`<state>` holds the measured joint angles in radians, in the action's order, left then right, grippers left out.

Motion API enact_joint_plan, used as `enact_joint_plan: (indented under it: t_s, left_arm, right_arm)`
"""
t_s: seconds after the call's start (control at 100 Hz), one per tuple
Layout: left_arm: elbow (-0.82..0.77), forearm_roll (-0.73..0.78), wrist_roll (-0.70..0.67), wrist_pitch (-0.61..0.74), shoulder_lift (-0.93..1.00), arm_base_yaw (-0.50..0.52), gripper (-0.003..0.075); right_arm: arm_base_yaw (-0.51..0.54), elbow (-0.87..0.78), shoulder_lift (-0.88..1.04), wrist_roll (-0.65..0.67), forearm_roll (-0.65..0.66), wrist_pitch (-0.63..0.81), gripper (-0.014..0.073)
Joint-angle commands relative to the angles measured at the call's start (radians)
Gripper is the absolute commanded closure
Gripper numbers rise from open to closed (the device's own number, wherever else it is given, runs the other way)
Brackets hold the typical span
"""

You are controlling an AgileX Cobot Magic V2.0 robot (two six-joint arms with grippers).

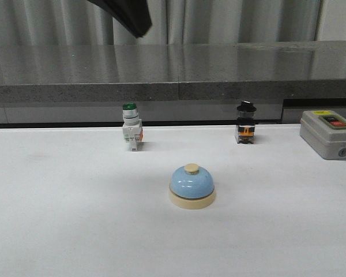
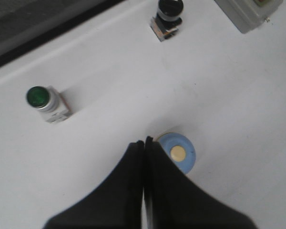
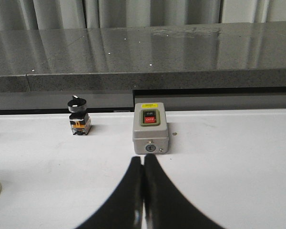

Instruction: Place and press bell with both arms

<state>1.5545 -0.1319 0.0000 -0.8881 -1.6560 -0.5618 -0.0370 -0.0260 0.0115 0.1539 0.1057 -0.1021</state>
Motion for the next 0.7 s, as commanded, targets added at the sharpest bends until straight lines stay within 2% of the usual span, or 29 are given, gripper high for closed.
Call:
enact_joint_plan:
  t_s: [0.0,0.52,0.69]
  left_arm:
    - [-0.026,-0.003,-0.019,0.066,0.114,0.042,0.0741]
    - [-0.47,-0.005,-0.024,0.212,0.532,0.274,0.0741]
    - [-0.63,-0.005,-0.044,0.308,0.695,0.364,0.0741]
  right_arm:
    - [0.008,0.014,0.013,-0.003,-0.001,0.076,0.0654]
    - [0.008,0.014,0.013,-0.003,-0.001,0.076,0.0654]
    - [0.008,0.014,0.013,-0.003,-0.001,0.076,0.0654]
